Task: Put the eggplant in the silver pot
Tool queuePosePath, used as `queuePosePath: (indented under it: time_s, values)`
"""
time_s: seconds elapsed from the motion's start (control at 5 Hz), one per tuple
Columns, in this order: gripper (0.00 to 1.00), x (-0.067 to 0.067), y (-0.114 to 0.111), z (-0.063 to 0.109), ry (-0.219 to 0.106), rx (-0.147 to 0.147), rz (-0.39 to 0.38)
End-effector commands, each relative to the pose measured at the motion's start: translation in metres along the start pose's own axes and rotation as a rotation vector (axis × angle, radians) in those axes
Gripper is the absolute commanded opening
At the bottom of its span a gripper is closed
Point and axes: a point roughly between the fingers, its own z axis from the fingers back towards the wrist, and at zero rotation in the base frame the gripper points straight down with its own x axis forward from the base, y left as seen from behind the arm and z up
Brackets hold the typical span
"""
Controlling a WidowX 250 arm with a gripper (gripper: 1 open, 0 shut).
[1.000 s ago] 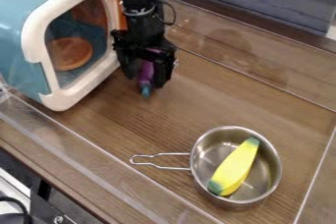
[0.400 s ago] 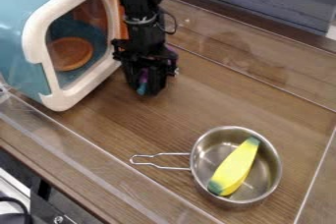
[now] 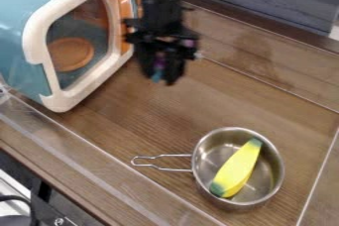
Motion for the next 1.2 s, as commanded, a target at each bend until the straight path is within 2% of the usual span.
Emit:
queuePosePath:
  time_s: [0.0, 0.2, 0.4, 0.8, 1.0]
  values:
    - [0.0, -0.009, -0.045, -0.008, -0.016, 0.003, -0.094]
    - [0.0, -0.016, -0.092, -0.038, 0.002, 0.006, -0.169]
    - [1.0, -0.019, -0.101, -0.055, 0.026, 0.001, -0.195]
    - [1.0, -0.02, -0.089, -0.072, 0.01, -0.013, -0.057]
    - [1.0, -0.026, -0.081, -0.077, 0.014, -0.014, -0.075]
